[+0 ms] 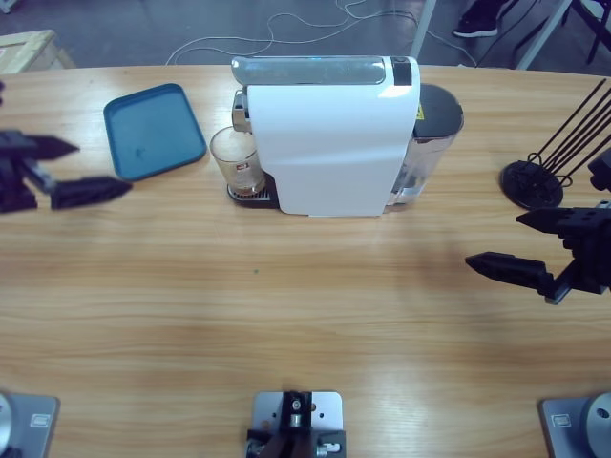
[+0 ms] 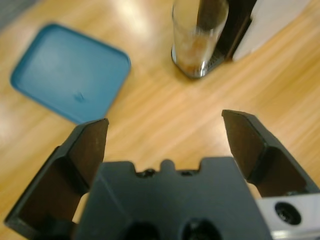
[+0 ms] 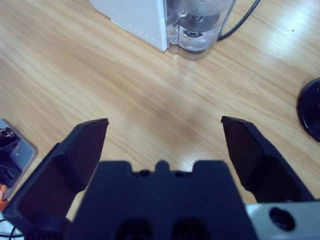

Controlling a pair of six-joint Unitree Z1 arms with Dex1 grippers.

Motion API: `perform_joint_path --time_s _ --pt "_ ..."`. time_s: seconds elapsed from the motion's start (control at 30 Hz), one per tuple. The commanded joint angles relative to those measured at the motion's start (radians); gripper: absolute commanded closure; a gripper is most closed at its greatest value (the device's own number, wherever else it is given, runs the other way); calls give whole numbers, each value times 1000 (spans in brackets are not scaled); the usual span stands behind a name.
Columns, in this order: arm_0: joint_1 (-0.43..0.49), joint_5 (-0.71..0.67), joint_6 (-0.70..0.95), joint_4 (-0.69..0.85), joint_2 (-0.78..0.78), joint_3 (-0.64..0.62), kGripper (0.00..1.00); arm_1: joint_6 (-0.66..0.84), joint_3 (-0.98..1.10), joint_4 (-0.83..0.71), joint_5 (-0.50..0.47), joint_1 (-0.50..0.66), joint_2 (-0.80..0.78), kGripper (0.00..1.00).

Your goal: Pour coffee

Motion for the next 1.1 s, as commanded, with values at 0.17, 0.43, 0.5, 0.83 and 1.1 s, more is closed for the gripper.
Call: perform_joint_path --time_s 0.17,0.43,0.5,0.83,1.1 --pt "35 -293 32 -295 294 2 18 -13 26 -12 14 8 -41 0" --pt "89 -384 32 -437 425 18 23 -13 27 -11 15 8 -55 0" --pt "97 -382 30 -469 455 17 23 -13 28 -11 15 8 -57 0" --pt "97 -399 22 -613 621 17 36 -13 29 -11 17 8 -61 0" --pt "97 -406 21 -689 691 14 41 -13 29 -11 17 8 -61 0"
